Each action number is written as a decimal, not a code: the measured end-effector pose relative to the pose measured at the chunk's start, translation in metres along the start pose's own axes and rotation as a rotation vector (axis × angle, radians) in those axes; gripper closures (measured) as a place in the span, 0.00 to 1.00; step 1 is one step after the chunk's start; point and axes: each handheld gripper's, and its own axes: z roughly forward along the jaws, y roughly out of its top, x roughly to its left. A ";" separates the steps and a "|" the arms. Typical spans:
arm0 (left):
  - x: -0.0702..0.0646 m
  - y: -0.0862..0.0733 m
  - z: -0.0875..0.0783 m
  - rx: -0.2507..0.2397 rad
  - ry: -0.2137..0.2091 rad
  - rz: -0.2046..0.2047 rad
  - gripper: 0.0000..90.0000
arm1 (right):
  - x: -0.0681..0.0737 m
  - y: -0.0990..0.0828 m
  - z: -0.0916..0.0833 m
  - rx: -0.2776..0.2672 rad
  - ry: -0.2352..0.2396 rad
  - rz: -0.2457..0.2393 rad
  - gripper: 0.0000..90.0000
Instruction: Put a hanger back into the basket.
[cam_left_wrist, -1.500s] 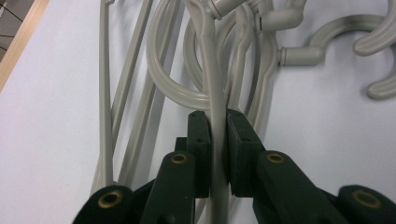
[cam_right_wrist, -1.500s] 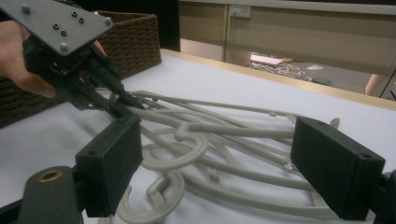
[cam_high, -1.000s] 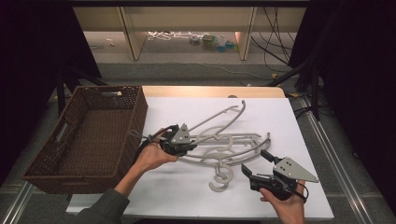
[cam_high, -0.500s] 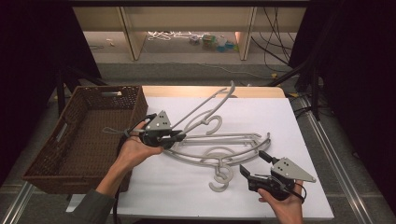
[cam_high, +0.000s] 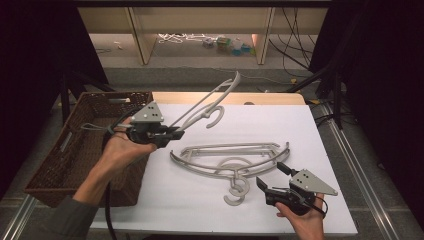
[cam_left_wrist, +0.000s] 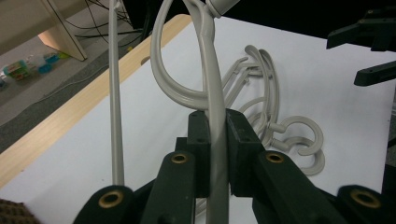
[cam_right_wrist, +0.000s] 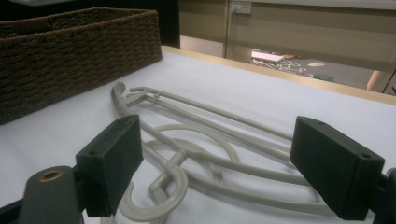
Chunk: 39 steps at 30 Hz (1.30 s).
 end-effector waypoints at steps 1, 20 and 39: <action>0.003 0.003 -0.011 -0.006 0.003 -0.011 0.91 | 0.000 0.000 0.000 0.002 0.000 0.000 0.20; 0.049 -0.028 -0.097 0.009 0.176 -0.040 0.91 | 0.002 -0.001 0.002 0.007 -0.006 0.003 0.20; 0.077 -0.089 -0.129 0.067 0.275 -0.041 0.91 | 0.003 -0.001 0.004 -0.006 0.017 0.016 0.18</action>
